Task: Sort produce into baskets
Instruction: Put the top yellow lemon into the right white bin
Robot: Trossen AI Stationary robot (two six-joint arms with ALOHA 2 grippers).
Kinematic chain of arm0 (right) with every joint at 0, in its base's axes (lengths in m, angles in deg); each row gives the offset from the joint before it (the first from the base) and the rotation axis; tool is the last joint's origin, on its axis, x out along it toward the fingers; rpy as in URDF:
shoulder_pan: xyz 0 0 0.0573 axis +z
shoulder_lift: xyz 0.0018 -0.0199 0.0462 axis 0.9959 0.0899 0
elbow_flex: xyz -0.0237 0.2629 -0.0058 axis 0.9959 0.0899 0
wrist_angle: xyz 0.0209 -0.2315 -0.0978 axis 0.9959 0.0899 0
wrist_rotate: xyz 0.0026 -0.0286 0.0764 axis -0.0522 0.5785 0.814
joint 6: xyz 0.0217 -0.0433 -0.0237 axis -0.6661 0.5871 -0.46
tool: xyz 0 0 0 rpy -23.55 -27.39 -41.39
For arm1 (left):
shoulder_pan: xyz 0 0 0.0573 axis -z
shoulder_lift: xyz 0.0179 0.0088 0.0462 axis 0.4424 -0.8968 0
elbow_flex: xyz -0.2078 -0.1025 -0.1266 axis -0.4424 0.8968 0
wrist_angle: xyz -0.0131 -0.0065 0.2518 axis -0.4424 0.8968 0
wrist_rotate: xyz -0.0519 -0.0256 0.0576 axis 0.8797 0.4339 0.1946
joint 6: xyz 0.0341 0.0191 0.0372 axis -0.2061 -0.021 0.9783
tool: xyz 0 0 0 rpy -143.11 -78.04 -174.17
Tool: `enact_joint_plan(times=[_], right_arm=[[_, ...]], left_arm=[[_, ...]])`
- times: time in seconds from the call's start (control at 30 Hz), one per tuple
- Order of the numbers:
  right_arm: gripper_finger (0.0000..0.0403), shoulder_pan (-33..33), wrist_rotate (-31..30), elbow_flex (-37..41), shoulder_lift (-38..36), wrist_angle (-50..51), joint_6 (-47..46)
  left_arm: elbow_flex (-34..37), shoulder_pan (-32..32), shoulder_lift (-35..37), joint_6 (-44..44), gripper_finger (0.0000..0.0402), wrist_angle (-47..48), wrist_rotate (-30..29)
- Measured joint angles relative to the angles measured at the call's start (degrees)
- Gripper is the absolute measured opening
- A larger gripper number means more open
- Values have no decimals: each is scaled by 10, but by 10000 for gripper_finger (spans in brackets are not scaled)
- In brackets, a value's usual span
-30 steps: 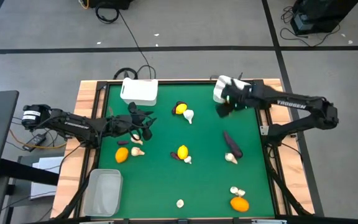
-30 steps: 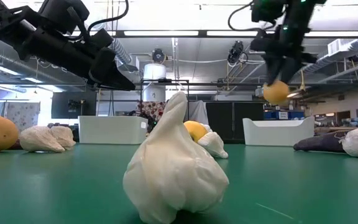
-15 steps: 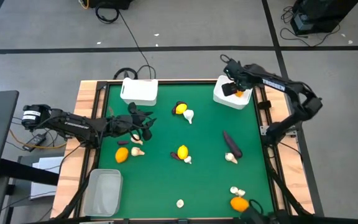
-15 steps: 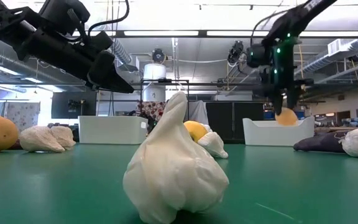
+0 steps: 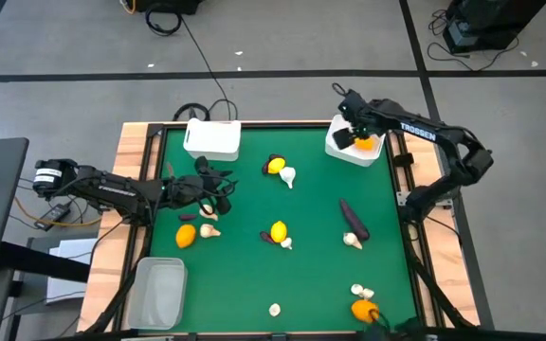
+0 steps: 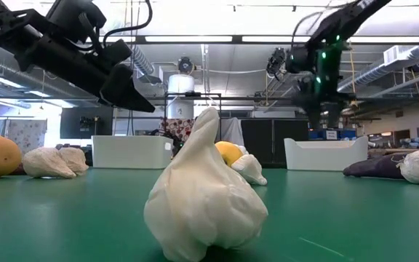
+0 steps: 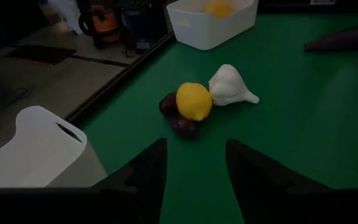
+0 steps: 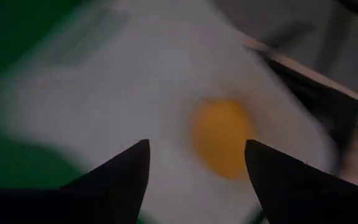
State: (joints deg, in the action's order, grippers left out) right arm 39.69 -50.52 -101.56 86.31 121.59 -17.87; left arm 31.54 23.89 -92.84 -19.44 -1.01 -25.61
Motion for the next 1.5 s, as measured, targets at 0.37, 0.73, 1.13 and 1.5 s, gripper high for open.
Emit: enact_joint_plan(times=[0.37, 0.73, 1.13, 1.5], right_arm=[[268, 167, 145, 0, 63, -293, 0], [311, 219, 148, -49, 192, -361, 173], [364, 232, 163, -264, 327, -124, 224], [309, 224, 171, -401, 435, 0, 241]], left_arm=[[0, 0, 0, 22, 170, -2, 0], [0, 0, 0, 30, 170, 6, 0], [0, 0, 0, 35, 170, 14, 0], [0, 0, 0, 34, 170, 18, 0]])
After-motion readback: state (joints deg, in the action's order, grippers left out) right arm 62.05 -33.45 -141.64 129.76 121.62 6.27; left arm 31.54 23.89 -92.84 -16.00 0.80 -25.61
